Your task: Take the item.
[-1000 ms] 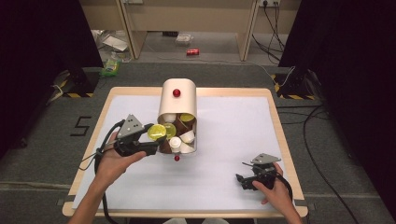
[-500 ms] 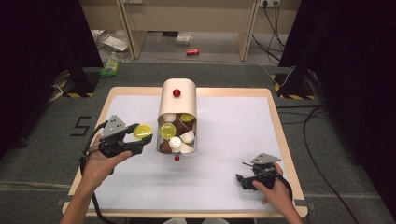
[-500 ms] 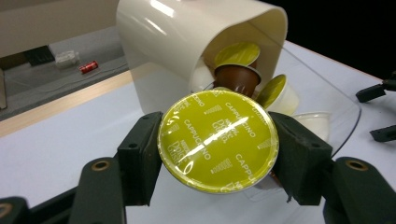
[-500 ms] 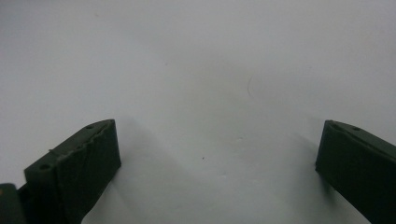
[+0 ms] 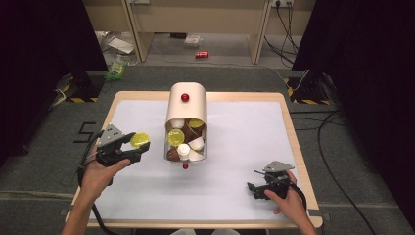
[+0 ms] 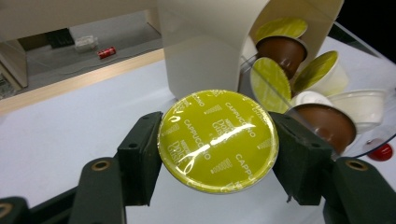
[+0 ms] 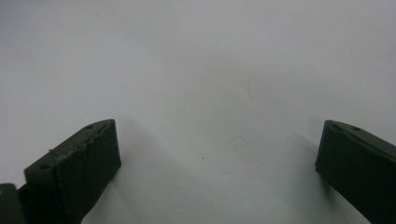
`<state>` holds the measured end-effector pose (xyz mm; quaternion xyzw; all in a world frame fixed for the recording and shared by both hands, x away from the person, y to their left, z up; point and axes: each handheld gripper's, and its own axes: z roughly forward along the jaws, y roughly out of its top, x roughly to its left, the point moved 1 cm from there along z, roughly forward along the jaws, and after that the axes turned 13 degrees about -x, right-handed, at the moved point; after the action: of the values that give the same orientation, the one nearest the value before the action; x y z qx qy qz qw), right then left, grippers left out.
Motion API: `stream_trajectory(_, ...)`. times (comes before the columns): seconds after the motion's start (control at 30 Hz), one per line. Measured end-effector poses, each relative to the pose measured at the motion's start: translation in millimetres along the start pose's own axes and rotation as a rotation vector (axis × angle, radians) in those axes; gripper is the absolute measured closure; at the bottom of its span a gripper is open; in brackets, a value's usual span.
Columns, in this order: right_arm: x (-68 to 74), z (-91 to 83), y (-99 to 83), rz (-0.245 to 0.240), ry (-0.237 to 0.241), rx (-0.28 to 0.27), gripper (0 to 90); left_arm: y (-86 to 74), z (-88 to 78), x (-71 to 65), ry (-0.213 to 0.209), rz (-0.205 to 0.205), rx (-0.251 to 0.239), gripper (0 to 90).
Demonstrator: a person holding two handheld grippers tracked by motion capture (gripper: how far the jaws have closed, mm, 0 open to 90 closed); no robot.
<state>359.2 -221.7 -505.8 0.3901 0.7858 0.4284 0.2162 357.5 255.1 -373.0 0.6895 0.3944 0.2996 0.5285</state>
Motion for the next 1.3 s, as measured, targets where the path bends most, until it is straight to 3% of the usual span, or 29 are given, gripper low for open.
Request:
stream_trajectory(0.17,0.1,-0.1,0.1,0.002,0.0,0.001,0.3,-12.8,0.2,4.5,0.028,0.007,0.025,38.1)
stream_trajectory(0.4,0.0,0.0,0.0,0.0,0.0,0.0,0.3,-34.7,2.7,15.9,0.05,-0.039,0.048,38.1)
stream_trajectory(0.83,0.1,0.0,0.0,0.0,-0.001,0.0,0.3,-89.1,7.0,32.3,0.097,-0.109,0.134,38.1)
stream_trajectory(1.0,0.2,0.0,0.0,0.0,-0.001,0.0,0.3,-100.3,8.2,35.3,0.104,-0.125,0.145,38.1)
stream_trajectory(1.3,0.2,0.0,0.0,0.0,-0.001,0.0,0.3,-106.5,14.5,34.9,0.11,-0.117,0.16,38.1)
